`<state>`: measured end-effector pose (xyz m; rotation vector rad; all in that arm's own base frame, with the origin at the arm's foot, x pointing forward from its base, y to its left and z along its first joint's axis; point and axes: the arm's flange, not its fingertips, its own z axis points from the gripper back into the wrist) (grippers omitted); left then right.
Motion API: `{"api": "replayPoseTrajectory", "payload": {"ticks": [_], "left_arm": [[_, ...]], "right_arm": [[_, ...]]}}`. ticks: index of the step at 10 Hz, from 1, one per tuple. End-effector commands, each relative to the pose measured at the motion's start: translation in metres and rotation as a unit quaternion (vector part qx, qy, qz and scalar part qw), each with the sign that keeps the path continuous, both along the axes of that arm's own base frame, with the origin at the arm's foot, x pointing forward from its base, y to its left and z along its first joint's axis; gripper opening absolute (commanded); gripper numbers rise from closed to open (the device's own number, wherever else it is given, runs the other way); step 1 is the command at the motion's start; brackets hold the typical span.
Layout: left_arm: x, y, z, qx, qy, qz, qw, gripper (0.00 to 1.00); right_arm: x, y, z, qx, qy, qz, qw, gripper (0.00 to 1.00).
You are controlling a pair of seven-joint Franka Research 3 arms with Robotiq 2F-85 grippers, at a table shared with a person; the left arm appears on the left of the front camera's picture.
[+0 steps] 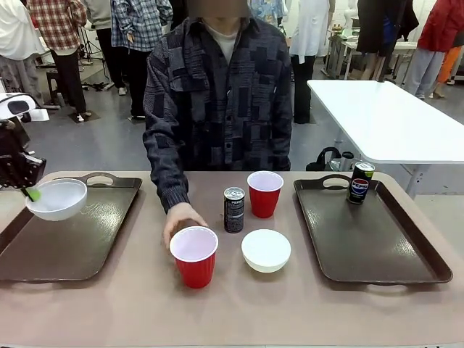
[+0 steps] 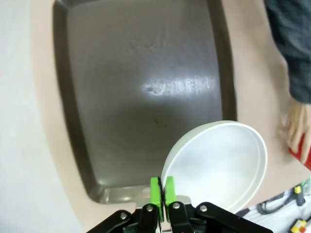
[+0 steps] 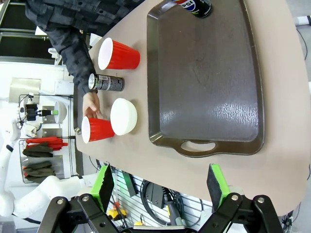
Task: Prepare tableware on both trays.
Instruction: Pick up a Picnic Bowl from the table and place it on a Handle tray.
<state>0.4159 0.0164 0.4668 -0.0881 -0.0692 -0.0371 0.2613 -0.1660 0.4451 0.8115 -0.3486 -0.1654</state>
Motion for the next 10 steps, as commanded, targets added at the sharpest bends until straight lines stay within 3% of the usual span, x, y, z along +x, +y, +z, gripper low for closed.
{"api": "replayPoseTrajectory", "payload": {"ticks": [1,2,6,8,10], "left_arm": [[-0.003,-0.001,0.012,0.031,0.01,0.049,0.998,0.0],[0.0,0.0,0.0,0.0,0.0,0.0,1.0,0.0],[0.0,0.001,0.002,0.01,0.003,0.01,1.0,0.04],[0.02,0.014,-0.018,-0.032,-0.015,-0.031,0.999,0.04],[0.03,0.013,-0.041,-0.03,-0.001,-0.041,0.999,0.04]], "right_arm": [[0.002,0.0,0.0,0.009,-0.006,0.001,1.0,1.0],[0.002,0.0,0.0,0.009,-0.006,0.001,1.0,1.0],[0.002,0.0,0.0,0.009,-0.006,0.001,1.0,1.0],[0.002,0.0,0.0,0.009,-0.006,0.001,1.0,1.0],[0.002,0.0,0.0,0.009,-0.006,0.001,1.0,1.0]]}}
